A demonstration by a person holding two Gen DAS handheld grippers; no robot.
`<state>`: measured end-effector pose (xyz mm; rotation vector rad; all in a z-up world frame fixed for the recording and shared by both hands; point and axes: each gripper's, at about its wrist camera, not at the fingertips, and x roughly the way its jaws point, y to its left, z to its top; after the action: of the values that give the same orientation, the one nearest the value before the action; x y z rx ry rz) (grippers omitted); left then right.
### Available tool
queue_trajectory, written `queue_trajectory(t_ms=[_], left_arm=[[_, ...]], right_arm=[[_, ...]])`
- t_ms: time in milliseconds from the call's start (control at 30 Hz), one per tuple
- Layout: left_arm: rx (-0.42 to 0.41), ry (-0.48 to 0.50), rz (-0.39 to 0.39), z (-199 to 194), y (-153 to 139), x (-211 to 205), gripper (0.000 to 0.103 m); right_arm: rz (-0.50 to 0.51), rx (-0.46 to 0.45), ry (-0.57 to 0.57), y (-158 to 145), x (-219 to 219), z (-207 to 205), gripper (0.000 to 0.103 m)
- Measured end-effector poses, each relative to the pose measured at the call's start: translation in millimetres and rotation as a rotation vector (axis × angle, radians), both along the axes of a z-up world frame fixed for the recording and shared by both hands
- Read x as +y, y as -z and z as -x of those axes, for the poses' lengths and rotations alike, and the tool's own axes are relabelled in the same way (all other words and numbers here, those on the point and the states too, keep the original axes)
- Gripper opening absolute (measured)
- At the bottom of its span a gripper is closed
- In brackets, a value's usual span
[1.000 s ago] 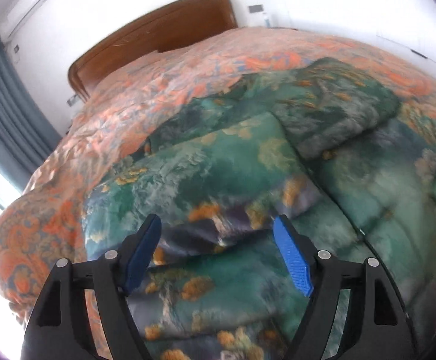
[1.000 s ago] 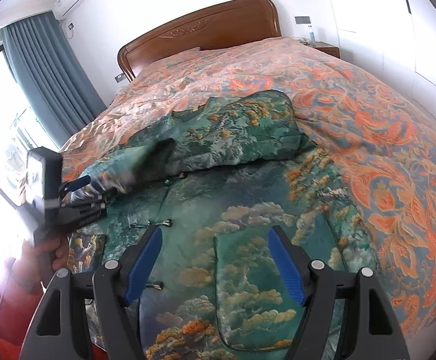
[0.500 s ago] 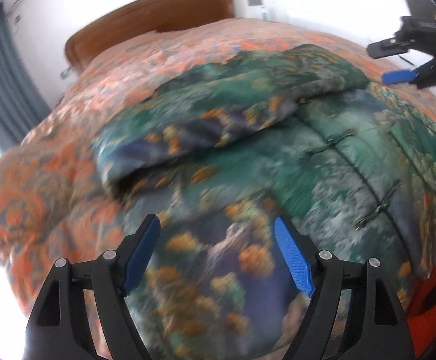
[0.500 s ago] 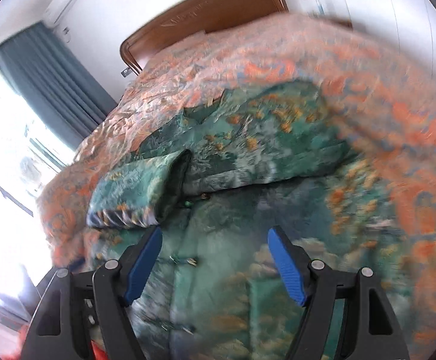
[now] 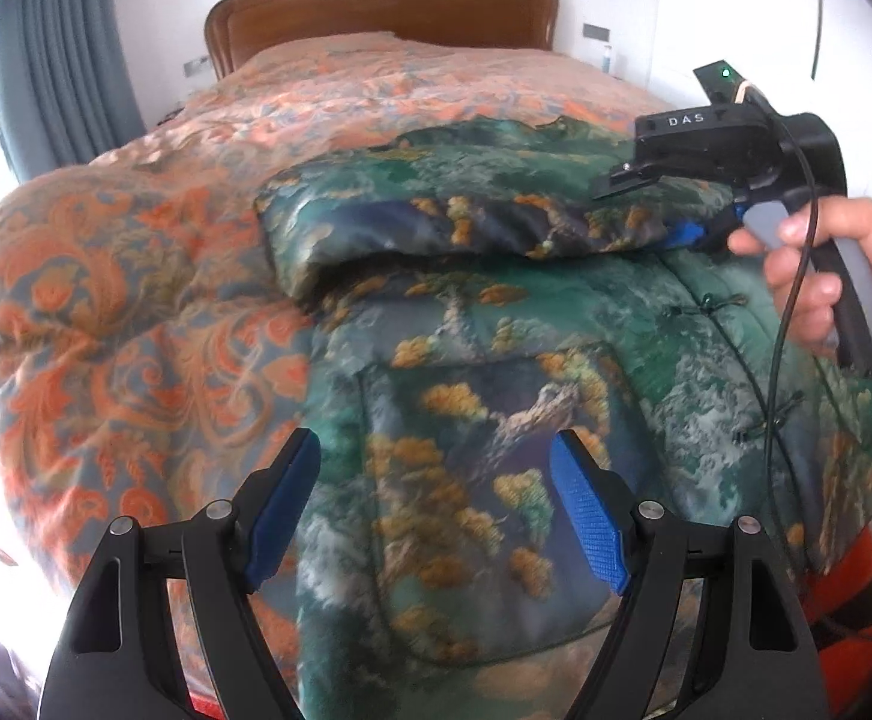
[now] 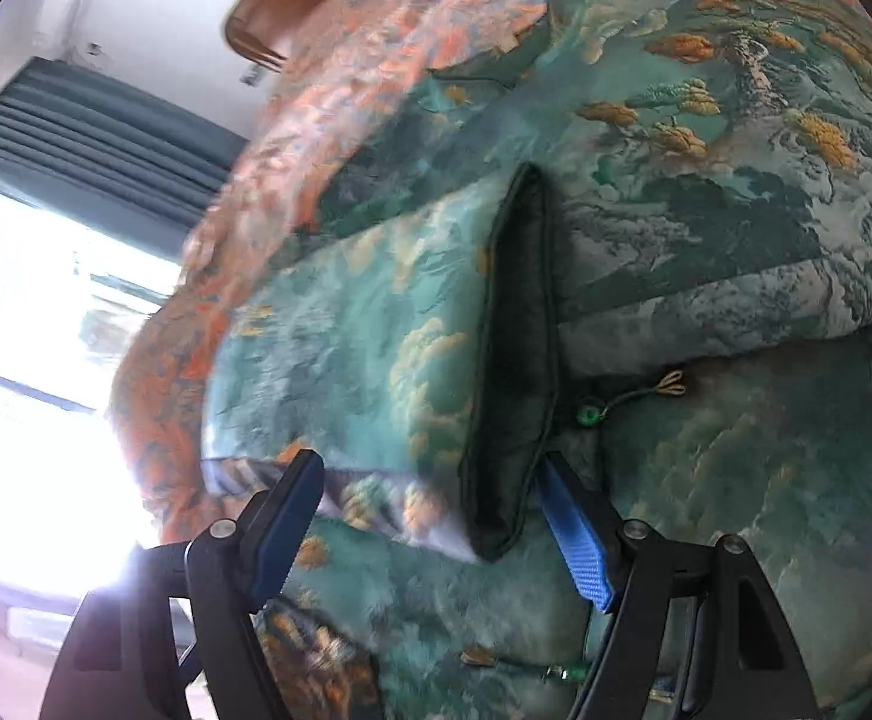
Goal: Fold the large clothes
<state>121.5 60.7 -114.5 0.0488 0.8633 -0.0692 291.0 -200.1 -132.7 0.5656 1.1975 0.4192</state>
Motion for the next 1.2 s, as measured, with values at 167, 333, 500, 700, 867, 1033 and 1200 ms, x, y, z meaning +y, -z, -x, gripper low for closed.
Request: queue_trajectory(t_ms=[167, 333, 500, 700, 867, 1033, 1200], left_arm=[[0.027, -0.043, 0.031, 2.8, 9.1, 15.8, 0.080], [0.035, -0.073, 0.059, 2.5, 11.5, 24.3, 0.080], [0.029, -0.063, 0.035, 2.6, 8.5, 21.0, 0.080], [0.026, -0.059, 0.028, 5.4, 7.1, 19.5, 0.080], [0.043, -0.056, 0.025, 2.0, 11.5, 19.5, 0.080], [0.052, -0.046, 0.005, -0.8, 11.4, 10.4, 0.080], [0.066, -0.036, -0.020, -3.4, 11.9, 3.8, 0.080]], right_arm=[[0.083, -0.039, -0.049, -18.0, 17.9, -4.0, 0.020], [0.154, -0.159, -0.094, -60.8, 28.1, -3.7, 0.017], [0.192, -0.338, -0.121, -126.3, 28.0, -11.3, 0.016], [0.223, -0.453, -0.036, -171.3, -16.0, -30.1, 0.015], [0.298, -0.397, 0.085, -144.1, -76.9, -45.6, 0.015], [0.381, -0.283, 0.168, -84.0, -124.0, -53.8, 0.015], [0.371, -0.223, 0.157, -36.5, -136.2, -50.1, 0.015]])
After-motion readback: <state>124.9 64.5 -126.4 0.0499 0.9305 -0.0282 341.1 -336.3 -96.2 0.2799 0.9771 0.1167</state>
